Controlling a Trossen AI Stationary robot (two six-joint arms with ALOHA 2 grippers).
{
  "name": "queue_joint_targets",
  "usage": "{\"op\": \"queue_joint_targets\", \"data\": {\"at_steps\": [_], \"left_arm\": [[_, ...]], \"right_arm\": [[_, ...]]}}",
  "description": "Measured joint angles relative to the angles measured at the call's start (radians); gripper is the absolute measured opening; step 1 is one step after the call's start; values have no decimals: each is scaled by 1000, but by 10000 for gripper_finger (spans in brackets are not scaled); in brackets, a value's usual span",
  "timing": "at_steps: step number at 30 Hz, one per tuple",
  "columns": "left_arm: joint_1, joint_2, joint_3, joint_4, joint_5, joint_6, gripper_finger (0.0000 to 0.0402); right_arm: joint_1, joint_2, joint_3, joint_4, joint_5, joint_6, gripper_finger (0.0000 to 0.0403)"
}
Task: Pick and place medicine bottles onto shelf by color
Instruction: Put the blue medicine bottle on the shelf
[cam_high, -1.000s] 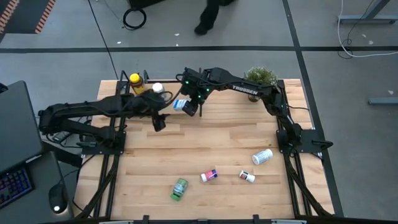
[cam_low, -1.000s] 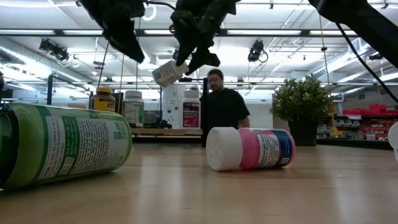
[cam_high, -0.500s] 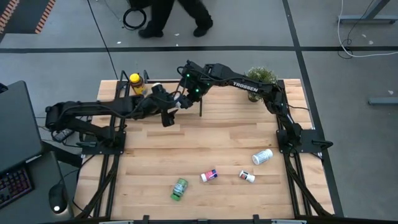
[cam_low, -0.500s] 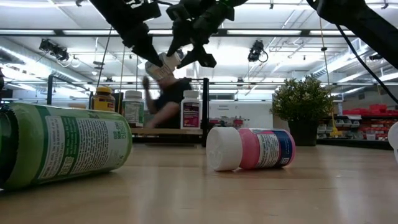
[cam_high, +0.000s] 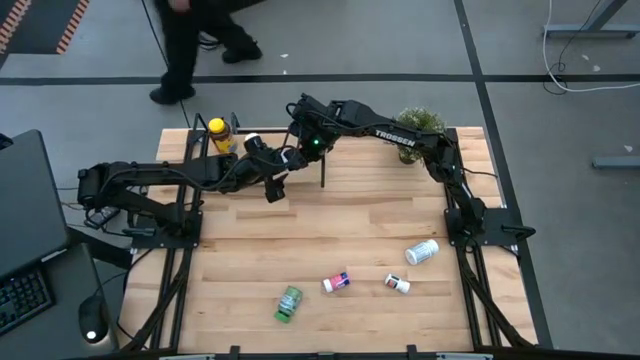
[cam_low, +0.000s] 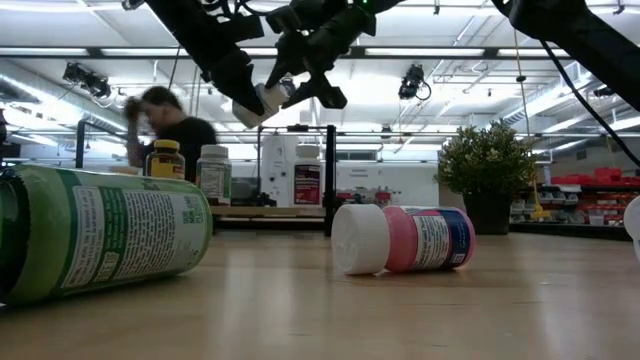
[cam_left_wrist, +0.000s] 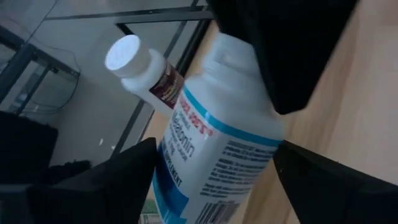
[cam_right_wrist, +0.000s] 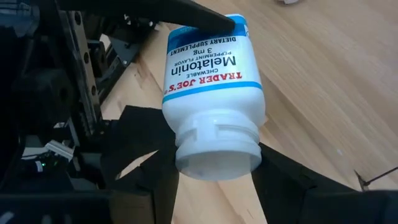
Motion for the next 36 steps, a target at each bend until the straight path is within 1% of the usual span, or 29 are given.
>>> {"op": "queue_joint_targets", "data": {"at_steps": [4,9,12,18,22,28,31,34,36], "left_arm": [[-1,0,0,0,-12,-35,280],[-10,3,-1,-8,-12,-64,200],[-10,3,-1,-7,-7,-79,165],[-10,3,-1,-5,-10,-133,163],[-1,3,-1,-19,-11,-208,171],[22,2,-1,-18,-26,-335,161],[22,4,-4,-8,-56,-376,165],[20,4,-76,106,-103,-410,169],[20,5,-153,224,-105,-440,169]], "right_arm": [[0,0,0,3,-2,6,187],[-1,-1,1,7,-3,9,198],[-1,-2,1,6,-2,5,203],[0,-2,1,4,-3,-31,204],[0,-7,1,4,-8,-71,207],[-5,-35,1,-2,-11,-104,216],[-7,-54,0,-11,-10,-113,217],[-11,-81,0,-13,-4,-131,217],[-11,-100,0,-16,-3,-138,217]]}}
